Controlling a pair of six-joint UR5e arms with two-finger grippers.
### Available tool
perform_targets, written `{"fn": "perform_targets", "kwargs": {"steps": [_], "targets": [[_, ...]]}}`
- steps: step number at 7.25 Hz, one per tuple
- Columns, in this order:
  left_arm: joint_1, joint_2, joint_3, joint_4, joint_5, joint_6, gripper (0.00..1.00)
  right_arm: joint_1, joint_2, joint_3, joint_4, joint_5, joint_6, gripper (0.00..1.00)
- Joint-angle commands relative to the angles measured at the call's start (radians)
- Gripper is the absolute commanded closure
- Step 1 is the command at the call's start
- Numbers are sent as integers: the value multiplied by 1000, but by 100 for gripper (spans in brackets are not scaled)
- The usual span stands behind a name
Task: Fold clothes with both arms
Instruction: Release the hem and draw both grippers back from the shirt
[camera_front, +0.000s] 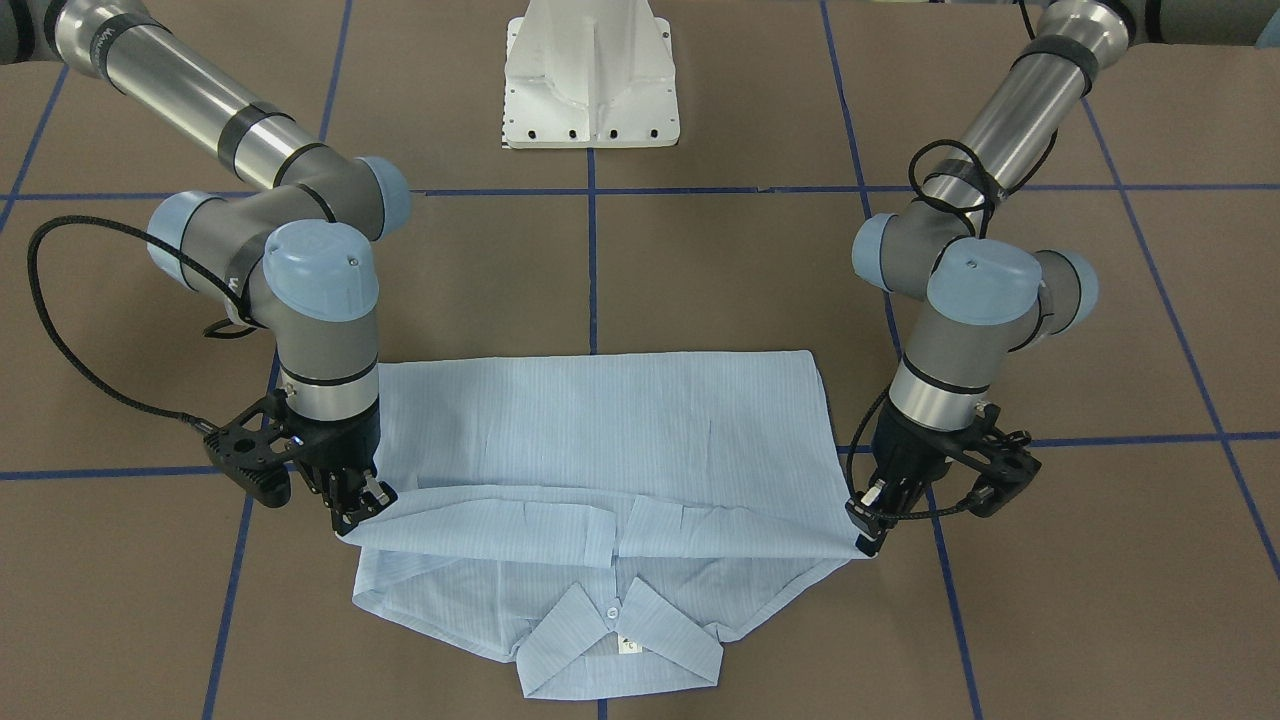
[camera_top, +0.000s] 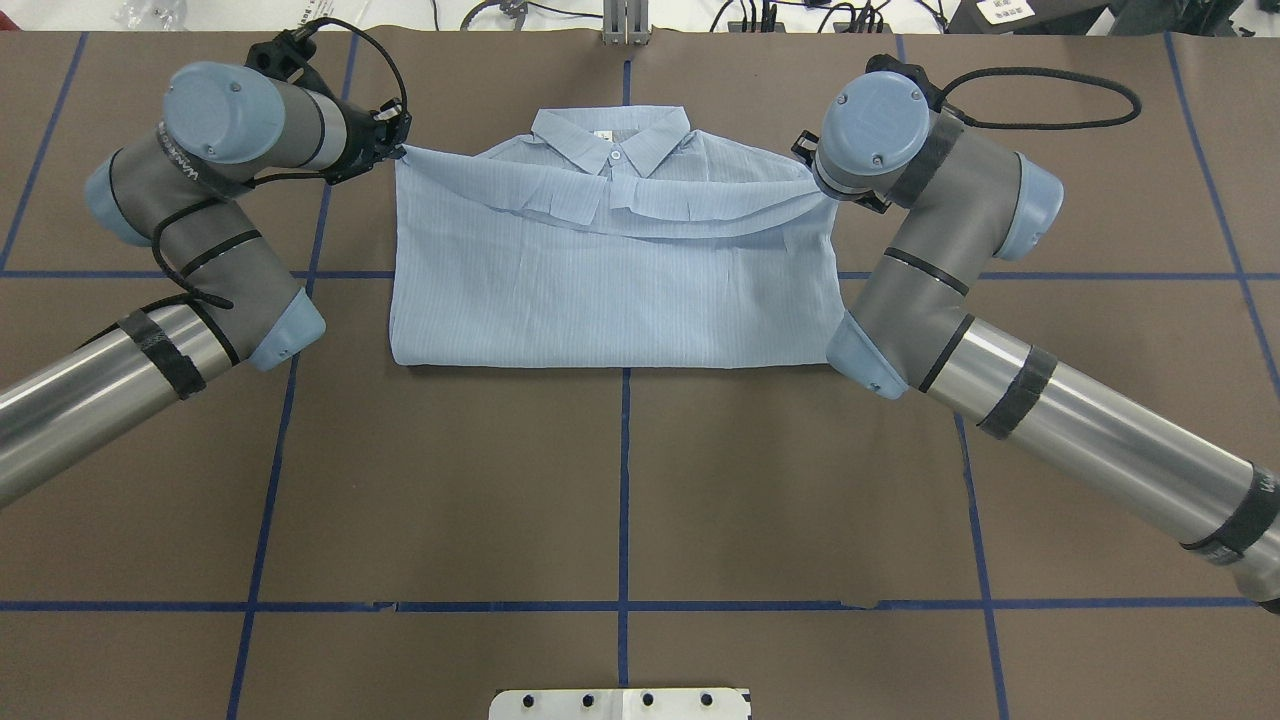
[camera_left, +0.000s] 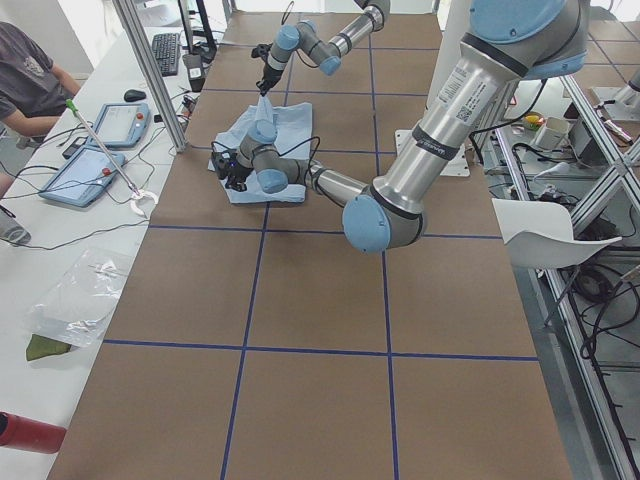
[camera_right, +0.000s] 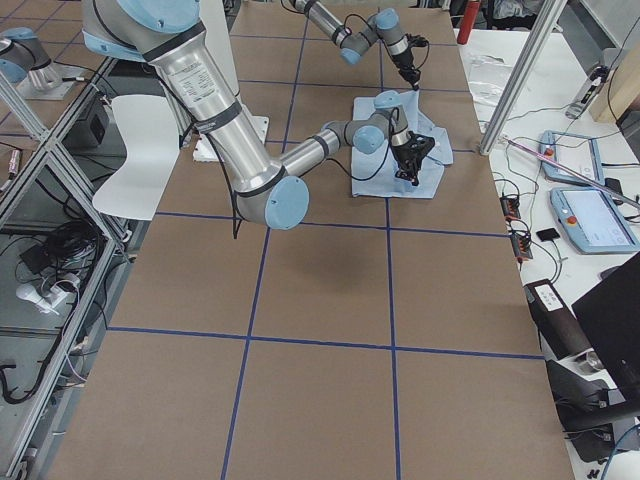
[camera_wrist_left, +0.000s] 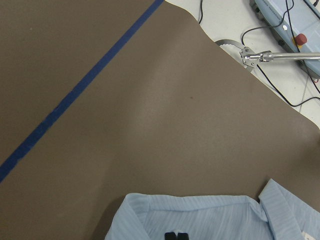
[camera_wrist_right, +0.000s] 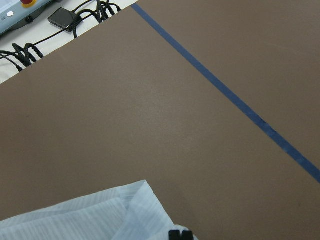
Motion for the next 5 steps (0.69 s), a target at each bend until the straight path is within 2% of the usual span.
{"fn": "perform_targets", "kwargs": {"steps": [1,2,4,5], "targets": [[1,-15,67,-39,45,48,56,21,37,-140,120,8,-7,39],[1,-17,63,-39,45,51,38,20,64,-145,122,8,-2,0],[-4,-12,48,-43,39,53,37,41,80,-142,126,17,-2,0],[-8,3,-7,-39,22,55,37,75,72,-79,120,108,1,0]]}}
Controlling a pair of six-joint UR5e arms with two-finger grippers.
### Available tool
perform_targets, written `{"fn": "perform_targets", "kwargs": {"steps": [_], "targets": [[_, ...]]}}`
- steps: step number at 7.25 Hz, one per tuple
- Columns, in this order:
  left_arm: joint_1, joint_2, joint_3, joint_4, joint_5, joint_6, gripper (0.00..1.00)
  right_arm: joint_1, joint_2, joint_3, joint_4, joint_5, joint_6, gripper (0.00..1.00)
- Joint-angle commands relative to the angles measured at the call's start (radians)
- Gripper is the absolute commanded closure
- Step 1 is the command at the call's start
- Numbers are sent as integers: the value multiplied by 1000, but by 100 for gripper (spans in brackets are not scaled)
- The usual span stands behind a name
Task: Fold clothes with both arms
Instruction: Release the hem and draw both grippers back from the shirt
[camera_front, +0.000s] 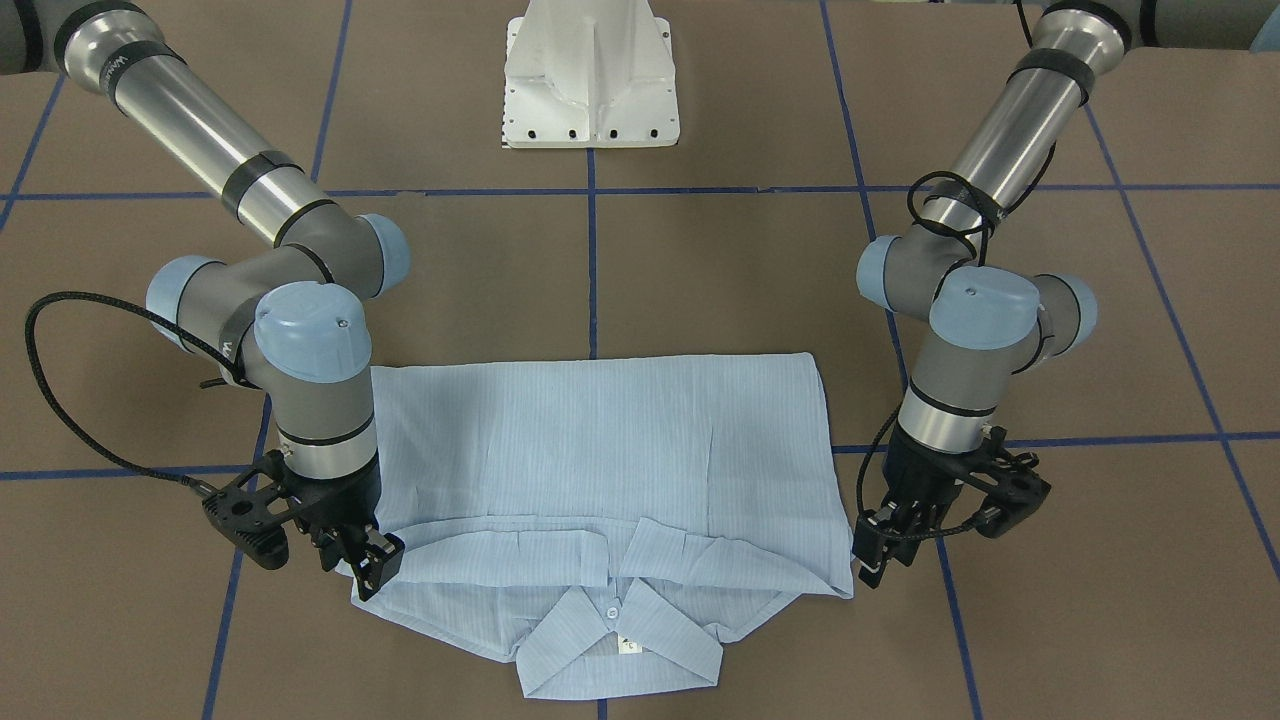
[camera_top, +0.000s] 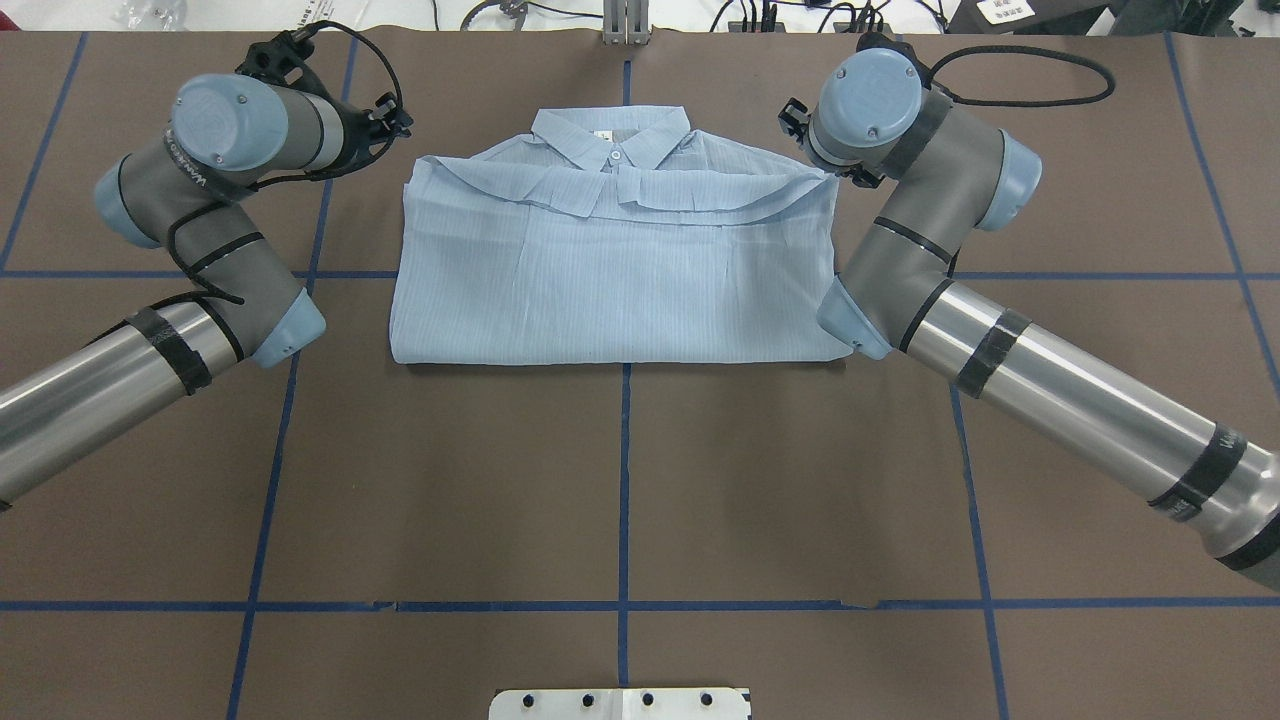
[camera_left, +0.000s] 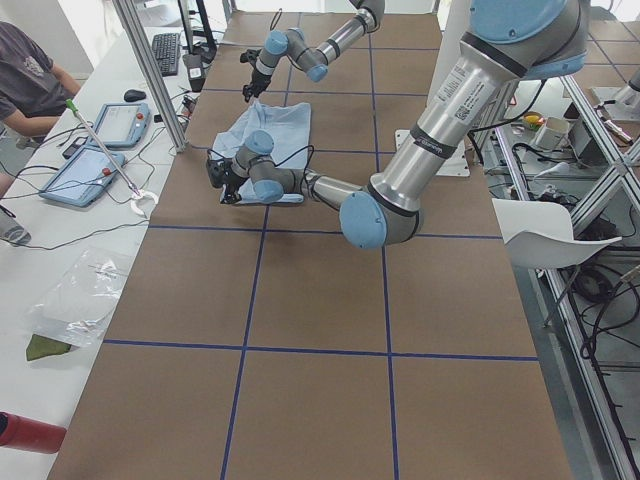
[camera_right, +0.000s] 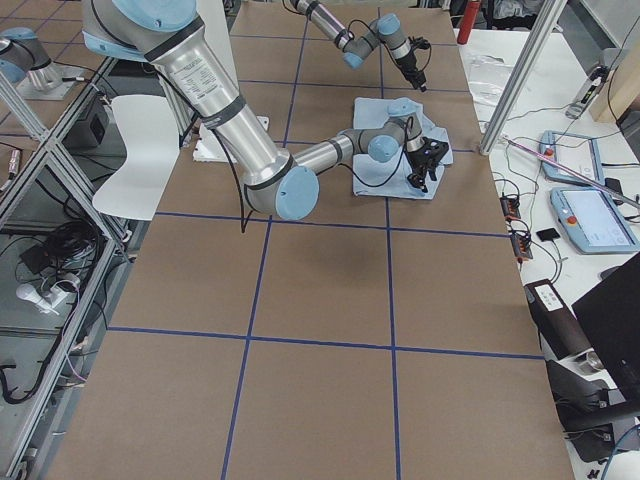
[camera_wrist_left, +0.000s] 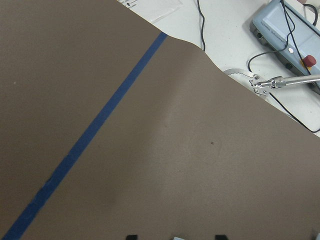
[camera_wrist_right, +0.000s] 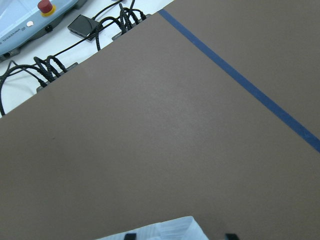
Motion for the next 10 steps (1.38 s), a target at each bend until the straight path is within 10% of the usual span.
{"fn": "perform_targets", "kwargs": {"steps": [1,4,8,9,10], "targets": [[-7,55,-109,5,-36,2,37,44,-81,155,-7,139,23,0],[-9,124,-196,10,-29,3,37,-121,-373,448,8,94,201,0],[-9,150,-220,10,-19,2,37,-204,-412,455,6,90,299,1],[-9,152,-220,10,-19,3,37,-208,-403,458,6,90,322,20],[-9,158,-222,10,-18,3,37,-214,-396,457,6,92,376,87]]}}
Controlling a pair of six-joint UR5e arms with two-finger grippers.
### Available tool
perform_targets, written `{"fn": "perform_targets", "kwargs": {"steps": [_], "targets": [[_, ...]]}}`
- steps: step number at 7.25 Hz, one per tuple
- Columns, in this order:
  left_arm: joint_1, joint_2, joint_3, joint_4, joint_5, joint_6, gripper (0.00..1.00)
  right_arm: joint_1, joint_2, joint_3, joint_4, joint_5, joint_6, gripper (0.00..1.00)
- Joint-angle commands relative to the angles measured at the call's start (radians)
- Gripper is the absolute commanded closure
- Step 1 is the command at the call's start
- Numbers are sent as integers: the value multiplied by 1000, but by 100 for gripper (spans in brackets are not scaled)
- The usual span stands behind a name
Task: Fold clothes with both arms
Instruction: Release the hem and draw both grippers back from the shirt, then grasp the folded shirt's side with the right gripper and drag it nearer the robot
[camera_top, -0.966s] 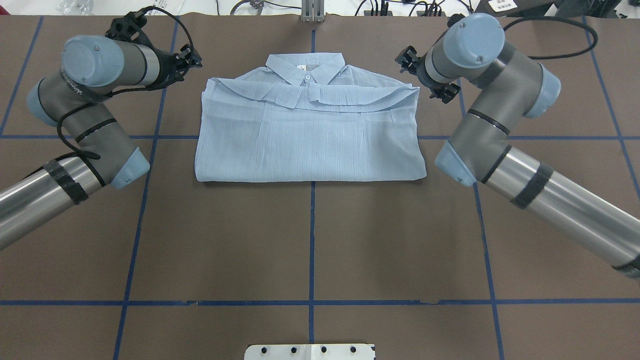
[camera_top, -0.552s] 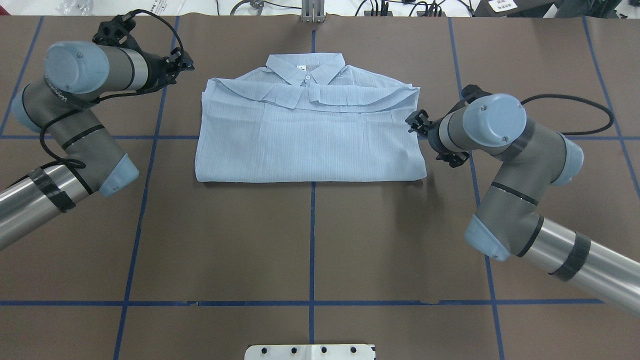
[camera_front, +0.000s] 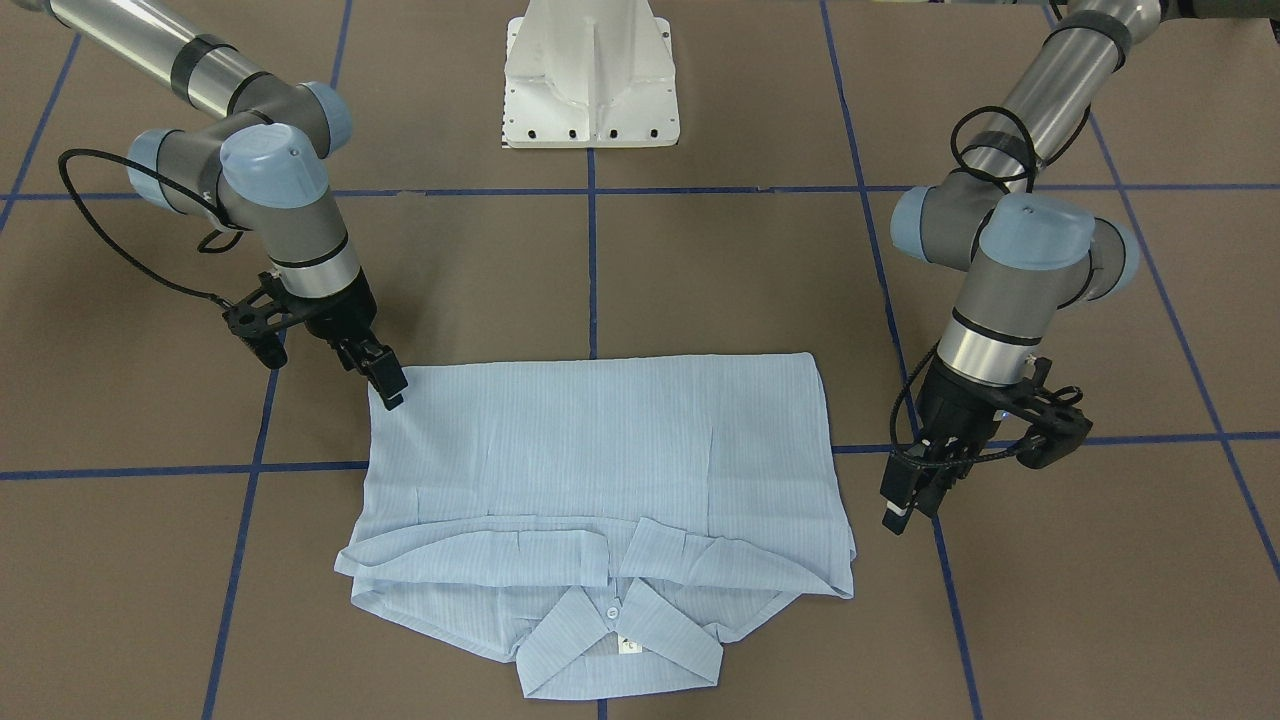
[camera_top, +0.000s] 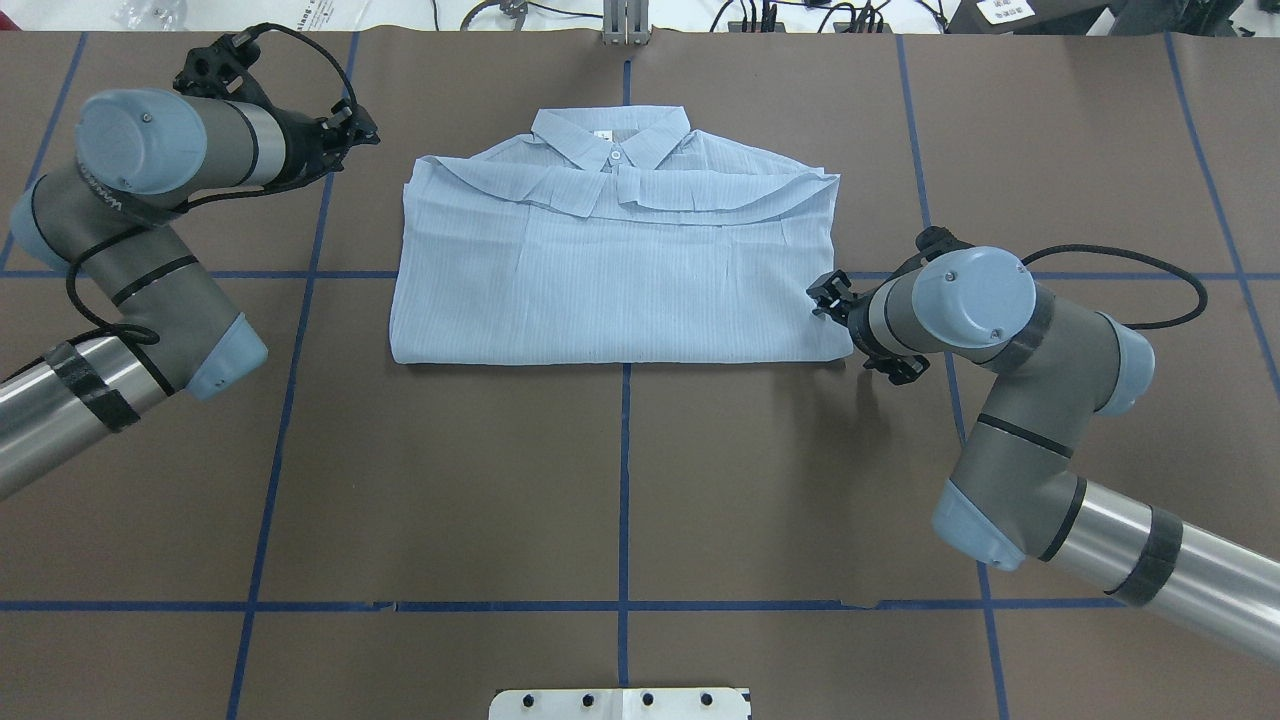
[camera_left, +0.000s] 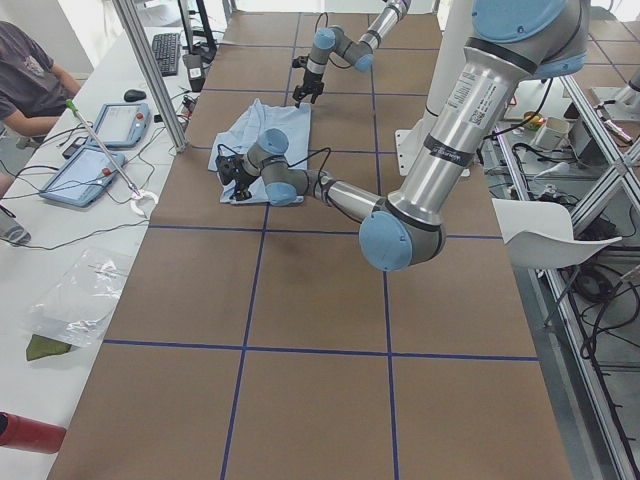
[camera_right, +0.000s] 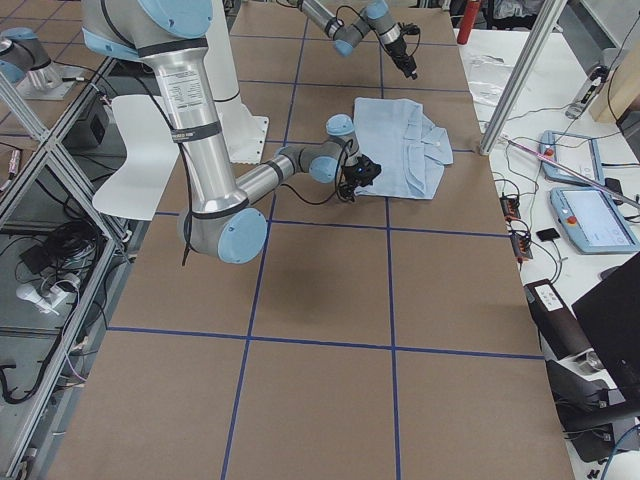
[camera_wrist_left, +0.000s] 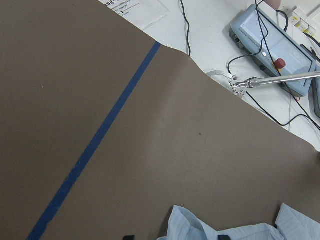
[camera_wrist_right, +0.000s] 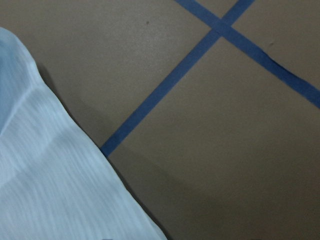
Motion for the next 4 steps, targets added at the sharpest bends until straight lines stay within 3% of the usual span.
{"fn": "perform_targets", "kwargs": {"steps": [1,4], "targets": [[0,14,-2,0,4,1,37,-7,4,4,2,9,41,100],[3,15,-1,0,20,-1,37,-4,-10,50,0,19,38,100]]}}
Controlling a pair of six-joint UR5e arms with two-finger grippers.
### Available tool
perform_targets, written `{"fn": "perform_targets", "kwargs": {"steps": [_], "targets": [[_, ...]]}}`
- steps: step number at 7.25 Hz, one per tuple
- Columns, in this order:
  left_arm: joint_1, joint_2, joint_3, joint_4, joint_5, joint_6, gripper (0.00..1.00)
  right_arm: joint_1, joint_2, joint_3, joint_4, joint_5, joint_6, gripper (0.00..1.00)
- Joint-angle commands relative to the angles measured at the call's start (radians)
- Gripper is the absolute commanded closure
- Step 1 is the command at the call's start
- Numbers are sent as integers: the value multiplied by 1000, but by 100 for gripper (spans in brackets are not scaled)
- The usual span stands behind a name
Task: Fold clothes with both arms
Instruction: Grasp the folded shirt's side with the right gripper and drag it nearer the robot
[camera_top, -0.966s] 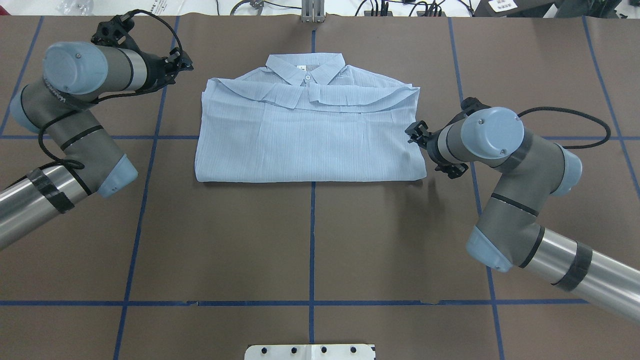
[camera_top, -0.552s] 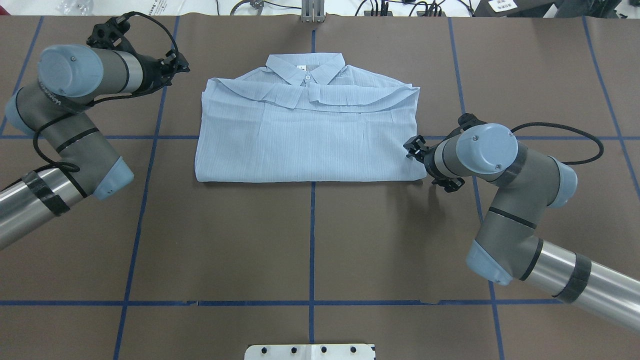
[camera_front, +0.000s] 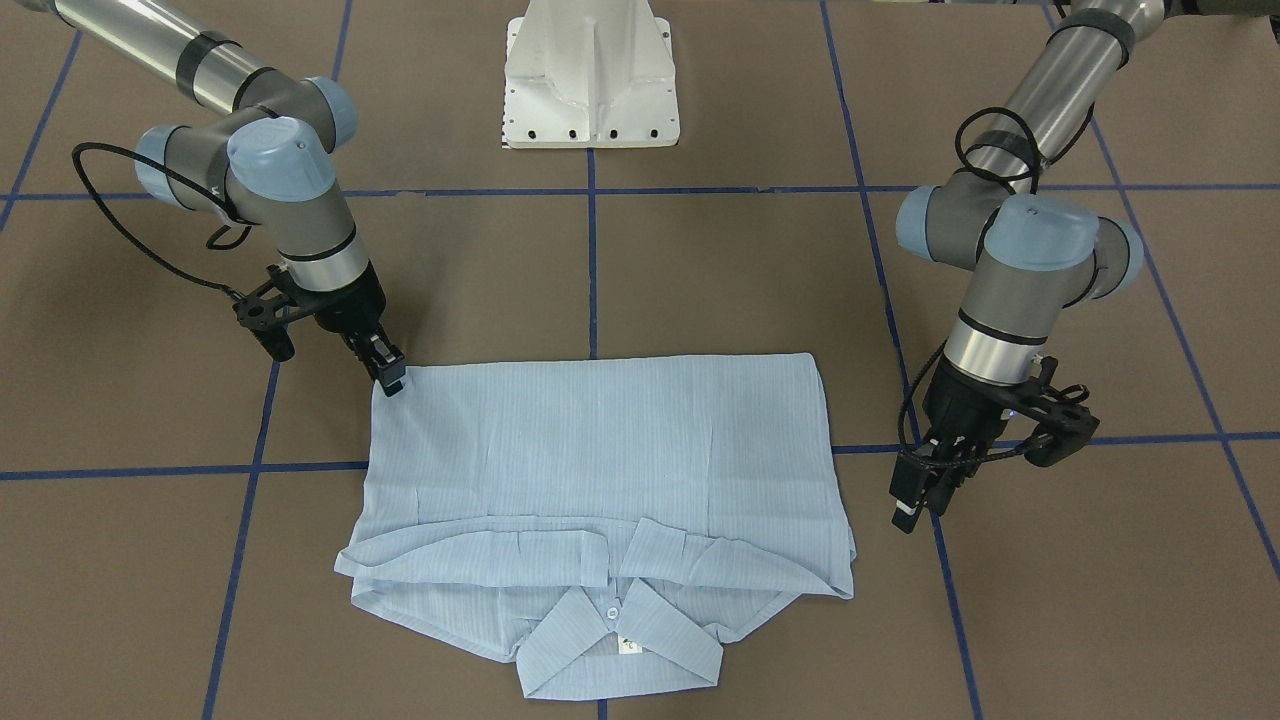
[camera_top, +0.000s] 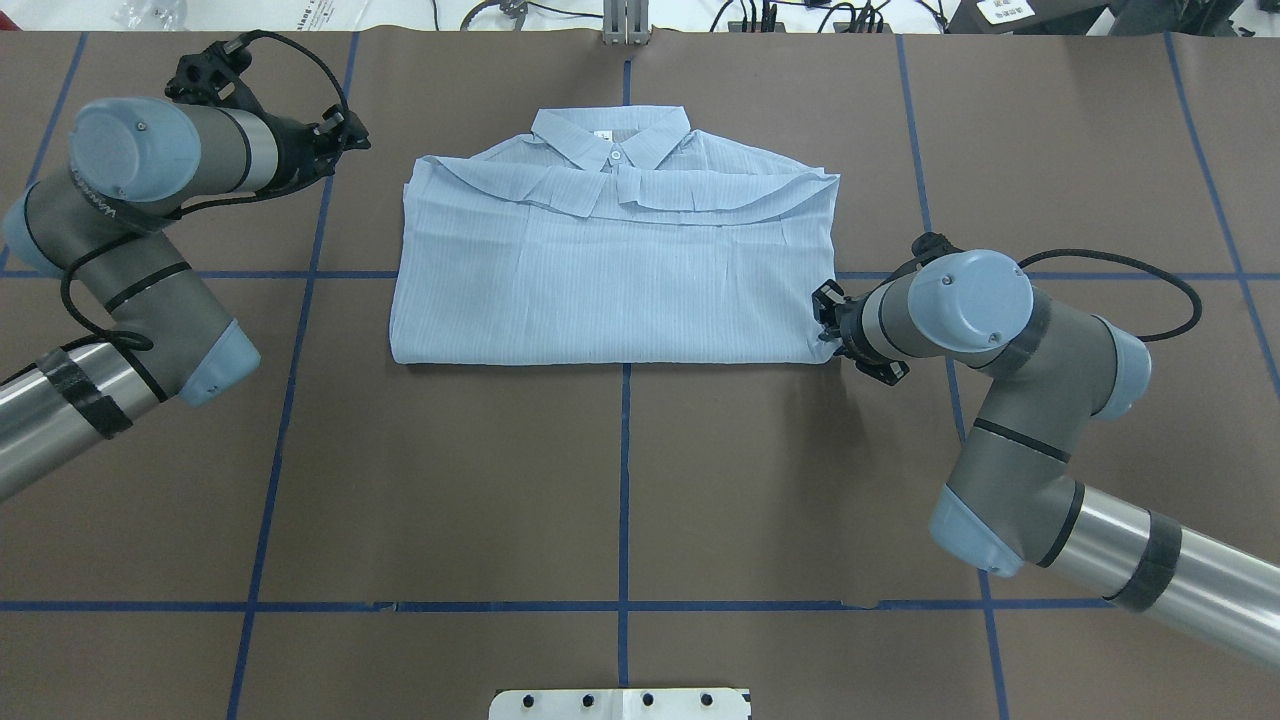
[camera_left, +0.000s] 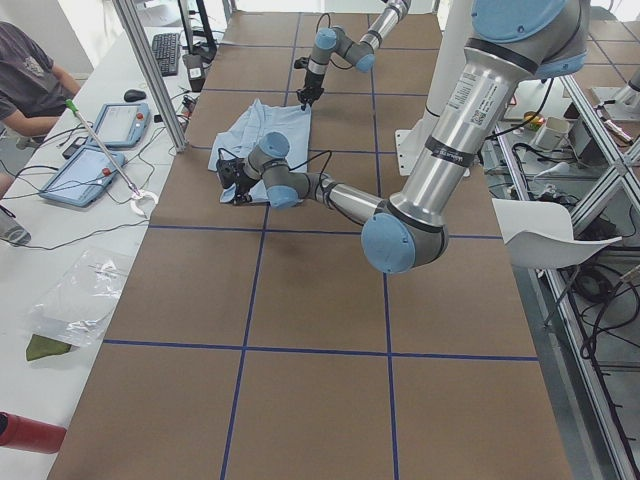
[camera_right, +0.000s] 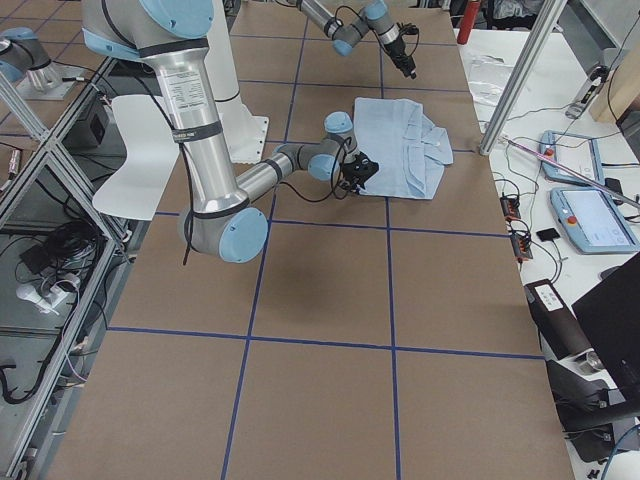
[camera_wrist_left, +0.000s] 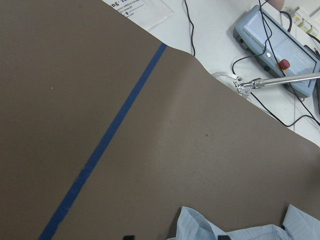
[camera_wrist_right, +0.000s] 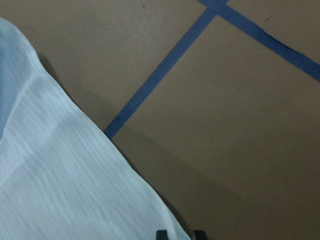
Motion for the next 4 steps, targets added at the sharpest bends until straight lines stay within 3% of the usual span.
{"fn": "perform_targets", "kwargs": {"steps": [1,2,4], "targets": [[1,-4,-3,0,6,-1,37,0,-34,95,-12,21,11,100],[1,-4,-15,0,5,-4,37,-31,-140,229,-15,79,12,100],[10,2,-61,2,-5,-13,37,-229,-378,479,-18,87,15,100]]}}
